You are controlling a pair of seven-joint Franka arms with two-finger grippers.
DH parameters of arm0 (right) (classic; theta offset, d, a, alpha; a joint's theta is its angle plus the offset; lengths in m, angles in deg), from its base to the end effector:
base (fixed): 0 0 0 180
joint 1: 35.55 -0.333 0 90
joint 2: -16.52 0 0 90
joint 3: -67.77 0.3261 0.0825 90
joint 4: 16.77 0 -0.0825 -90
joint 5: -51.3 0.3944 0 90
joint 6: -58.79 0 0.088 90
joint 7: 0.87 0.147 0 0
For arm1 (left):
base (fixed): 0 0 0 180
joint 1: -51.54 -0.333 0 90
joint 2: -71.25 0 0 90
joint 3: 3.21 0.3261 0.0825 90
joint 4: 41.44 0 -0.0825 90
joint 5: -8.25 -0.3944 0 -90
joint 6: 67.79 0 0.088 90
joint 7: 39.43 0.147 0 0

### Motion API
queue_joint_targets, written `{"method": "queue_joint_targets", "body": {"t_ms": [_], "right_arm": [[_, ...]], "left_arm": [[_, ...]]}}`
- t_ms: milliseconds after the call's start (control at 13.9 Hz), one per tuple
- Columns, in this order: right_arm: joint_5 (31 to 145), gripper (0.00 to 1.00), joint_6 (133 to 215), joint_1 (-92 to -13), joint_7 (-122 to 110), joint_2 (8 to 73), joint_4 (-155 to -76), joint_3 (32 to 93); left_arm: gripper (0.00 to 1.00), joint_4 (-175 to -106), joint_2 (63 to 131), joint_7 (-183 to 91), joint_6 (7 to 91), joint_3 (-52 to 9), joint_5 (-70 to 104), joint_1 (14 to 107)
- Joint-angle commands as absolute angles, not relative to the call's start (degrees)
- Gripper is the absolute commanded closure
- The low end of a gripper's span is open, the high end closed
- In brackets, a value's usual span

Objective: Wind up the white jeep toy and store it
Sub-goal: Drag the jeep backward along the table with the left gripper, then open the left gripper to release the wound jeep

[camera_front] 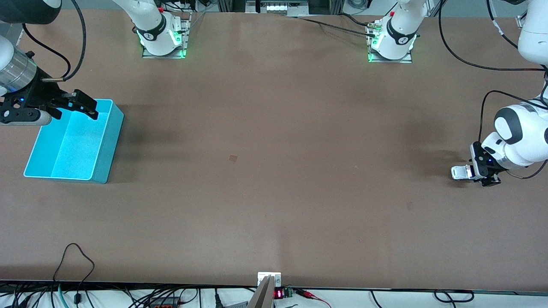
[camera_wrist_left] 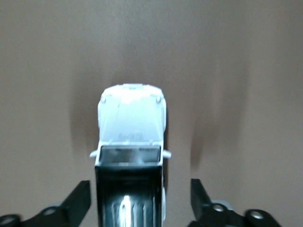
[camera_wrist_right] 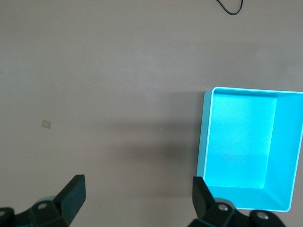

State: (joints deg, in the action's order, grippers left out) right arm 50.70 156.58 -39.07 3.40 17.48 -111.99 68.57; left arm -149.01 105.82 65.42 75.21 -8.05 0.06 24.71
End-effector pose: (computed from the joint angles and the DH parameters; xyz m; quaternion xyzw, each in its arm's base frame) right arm 0.5795 0.0423 0.5528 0.9999 0.0011 0.0144 0.0040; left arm 0.6022 0.2469 0.1496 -0.7162 0.6975 0.0133 0.0173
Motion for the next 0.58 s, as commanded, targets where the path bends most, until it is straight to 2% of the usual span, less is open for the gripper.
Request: {"method": "queue_joint_targets", "body": {"t_ms": [0,288,504], "right_arm": [[50.3,0.00,156.9,-39.2,4.0,16.9,-112.5,68.7],[50.3,0.00,156.9,-39.2,4.0,16.9,-112.5,68.7],[50.3,0.00,156.9,-39.2,4.0,16.9,-112.5,68.7]], "left_arm": [[0.00,-148.4,102.4,64.9,70.2,-8.6,-0.5,25.9],[0.00,-140.5,99.7,54.6,51.9,-9.1,-0.5,29.0],[0.00,-132.0,99.3,45.1,36.0,-13.8,-0.2,29.4]]}}
